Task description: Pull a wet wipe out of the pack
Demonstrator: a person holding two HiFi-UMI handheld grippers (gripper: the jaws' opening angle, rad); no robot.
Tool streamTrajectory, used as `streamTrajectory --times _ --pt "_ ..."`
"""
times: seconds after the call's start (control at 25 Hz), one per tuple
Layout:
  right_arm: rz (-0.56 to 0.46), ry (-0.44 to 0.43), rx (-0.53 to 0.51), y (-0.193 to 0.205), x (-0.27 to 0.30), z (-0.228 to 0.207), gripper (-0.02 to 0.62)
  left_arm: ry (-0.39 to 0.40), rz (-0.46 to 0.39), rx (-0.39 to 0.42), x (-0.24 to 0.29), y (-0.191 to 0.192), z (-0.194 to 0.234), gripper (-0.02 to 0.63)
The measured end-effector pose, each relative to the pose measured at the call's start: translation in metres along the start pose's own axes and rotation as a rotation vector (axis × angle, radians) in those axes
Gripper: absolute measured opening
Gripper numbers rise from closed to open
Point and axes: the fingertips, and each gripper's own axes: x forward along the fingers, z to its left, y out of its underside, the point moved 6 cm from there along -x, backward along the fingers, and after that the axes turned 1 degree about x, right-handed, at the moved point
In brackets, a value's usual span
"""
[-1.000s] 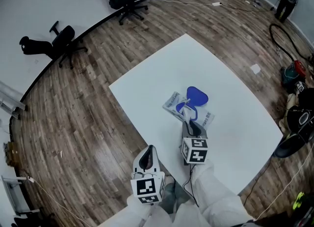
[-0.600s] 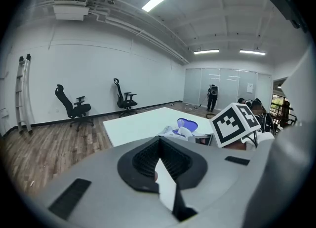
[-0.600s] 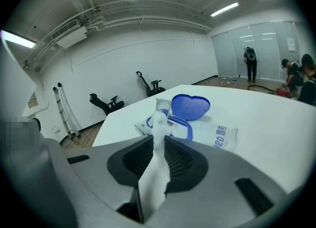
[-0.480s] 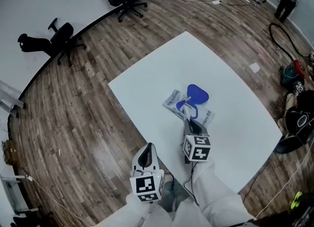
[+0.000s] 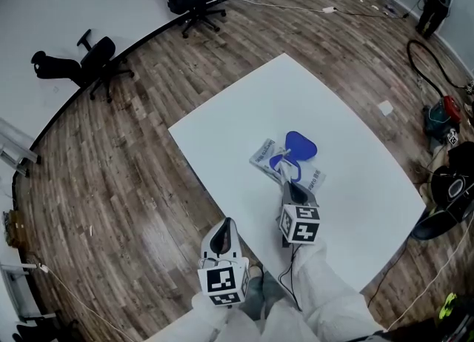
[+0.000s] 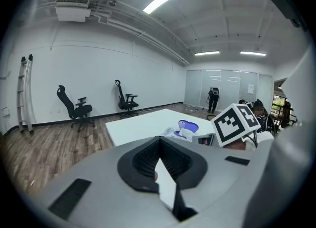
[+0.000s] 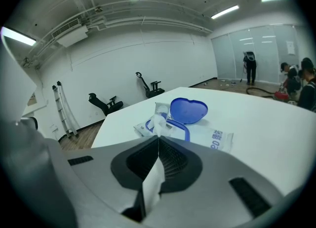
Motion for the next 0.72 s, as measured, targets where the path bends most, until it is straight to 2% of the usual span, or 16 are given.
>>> streamTrajectory --times 0.72 --pt "-0.065 -0.002 -0.038 -0.024 -0.019 0.008 0.011 0.022 -0.039 -0.005 -0.006 -0.012 -0.005 0.0"
